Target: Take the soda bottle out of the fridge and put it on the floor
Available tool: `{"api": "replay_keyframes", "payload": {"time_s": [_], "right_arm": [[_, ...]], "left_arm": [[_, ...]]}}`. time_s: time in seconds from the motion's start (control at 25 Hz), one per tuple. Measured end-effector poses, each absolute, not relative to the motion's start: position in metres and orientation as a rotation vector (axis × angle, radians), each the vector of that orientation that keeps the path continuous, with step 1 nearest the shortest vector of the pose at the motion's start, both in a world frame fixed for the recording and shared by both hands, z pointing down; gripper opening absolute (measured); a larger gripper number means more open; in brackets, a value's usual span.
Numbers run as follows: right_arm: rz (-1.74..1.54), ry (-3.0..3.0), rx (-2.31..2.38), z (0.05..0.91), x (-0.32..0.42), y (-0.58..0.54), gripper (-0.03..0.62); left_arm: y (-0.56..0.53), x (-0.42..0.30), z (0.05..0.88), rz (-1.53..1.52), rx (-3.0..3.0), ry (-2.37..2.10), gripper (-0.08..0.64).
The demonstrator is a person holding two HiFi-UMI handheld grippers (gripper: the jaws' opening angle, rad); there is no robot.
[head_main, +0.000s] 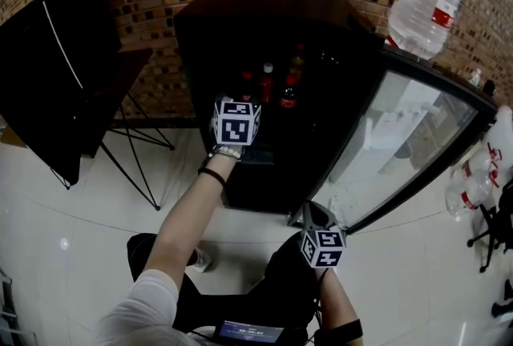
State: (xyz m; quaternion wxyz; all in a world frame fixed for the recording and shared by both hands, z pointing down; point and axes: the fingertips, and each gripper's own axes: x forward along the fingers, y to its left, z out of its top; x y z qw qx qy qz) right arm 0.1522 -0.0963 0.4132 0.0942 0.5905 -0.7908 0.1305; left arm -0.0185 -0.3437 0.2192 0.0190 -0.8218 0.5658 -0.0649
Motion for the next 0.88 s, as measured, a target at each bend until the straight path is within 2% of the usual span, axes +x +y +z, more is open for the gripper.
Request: {"api": "replay_keyframes", "payload": {"time_s": [0.56,0.88], "right_arm": [[0.406,-2.34,1.756,0.414,0.161,-0.098,0.017],[0.393,-2.338,1.757,0.412,0.161,-0.1,0.017]], "left_arm": [[-0.4,-0.017,0.232,-0.307,-2.55,1.875,0.216],[-0.402,-0.017,0.228,-0.31,-2.578,1.848,0.158]]}}
